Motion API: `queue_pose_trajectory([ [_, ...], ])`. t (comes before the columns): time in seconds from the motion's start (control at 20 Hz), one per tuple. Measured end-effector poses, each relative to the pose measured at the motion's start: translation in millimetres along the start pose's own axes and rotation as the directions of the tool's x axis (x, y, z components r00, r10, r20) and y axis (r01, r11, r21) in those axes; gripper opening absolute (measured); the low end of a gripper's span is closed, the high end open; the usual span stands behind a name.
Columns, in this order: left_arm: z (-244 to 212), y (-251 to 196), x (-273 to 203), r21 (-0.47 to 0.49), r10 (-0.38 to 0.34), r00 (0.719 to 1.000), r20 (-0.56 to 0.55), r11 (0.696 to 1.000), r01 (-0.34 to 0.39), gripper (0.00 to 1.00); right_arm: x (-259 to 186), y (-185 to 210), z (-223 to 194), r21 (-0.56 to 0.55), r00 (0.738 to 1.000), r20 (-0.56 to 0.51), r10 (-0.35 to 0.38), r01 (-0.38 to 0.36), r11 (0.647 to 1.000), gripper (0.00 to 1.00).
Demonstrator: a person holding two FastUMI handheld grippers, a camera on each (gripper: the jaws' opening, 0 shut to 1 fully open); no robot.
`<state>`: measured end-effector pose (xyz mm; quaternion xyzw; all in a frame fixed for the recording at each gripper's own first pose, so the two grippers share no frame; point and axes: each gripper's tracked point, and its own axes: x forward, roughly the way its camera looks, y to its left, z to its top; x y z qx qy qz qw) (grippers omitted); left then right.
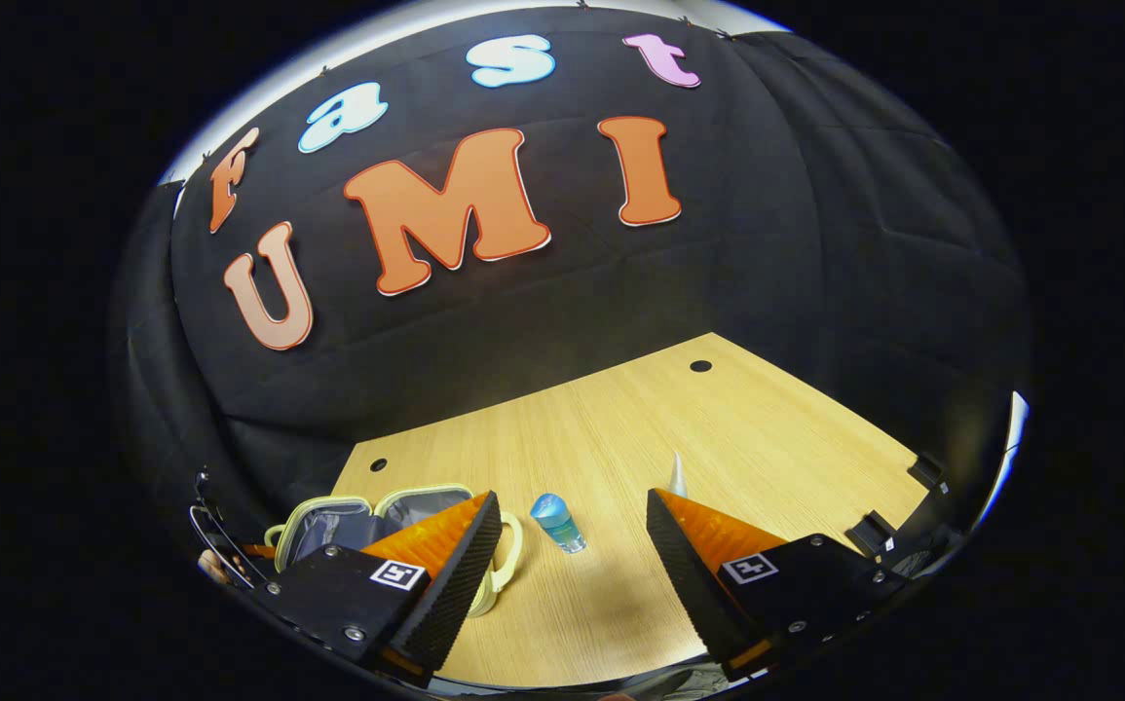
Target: First open the suitcase, pack the skin care products into it, and then close the suitcase.
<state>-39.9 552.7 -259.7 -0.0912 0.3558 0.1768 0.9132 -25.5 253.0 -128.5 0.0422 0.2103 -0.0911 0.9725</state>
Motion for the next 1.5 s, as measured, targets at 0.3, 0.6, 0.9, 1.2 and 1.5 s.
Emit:
queue_pose_trajectory([
  [0.3,8,25,-6,0.103,0.177,0.984,0.027,0.978,-0.179,0.57,7,-4,-8,-0.024,0.999,-0.039,-0.009,0.008,1.000,0.95],
  [0.6,79,-35,-80,0.187,0.252,0.921,0.298,0.931,-0.315,0.97,20,-12,0,-0.095,0.999,-0.044,0.009,-0.013,0.995,0.95],
  [0.9,137,-190,-174,0.197,0.094,0.846,0.526,0.954,-0.228,0.96,42,-22,21,-0.161,0.997,-0.048,0.066,-0.073,0.984,0.95],
  [1.2,140,-355,-219,0.225,-0.085,0.776,0.625,0.972,-0.074,0.96,67,-49,46,-0.281,0.997,-0.015,0.072,-0.073,0.957,0.95],
  [1.5,96,-483,-202,0.243,-0.192,0.743,0.641,0.969,0.040,0.97,82,-58,46,-0.356,0.994,0.026,0.107,-0.091,0.930,0.95],
])
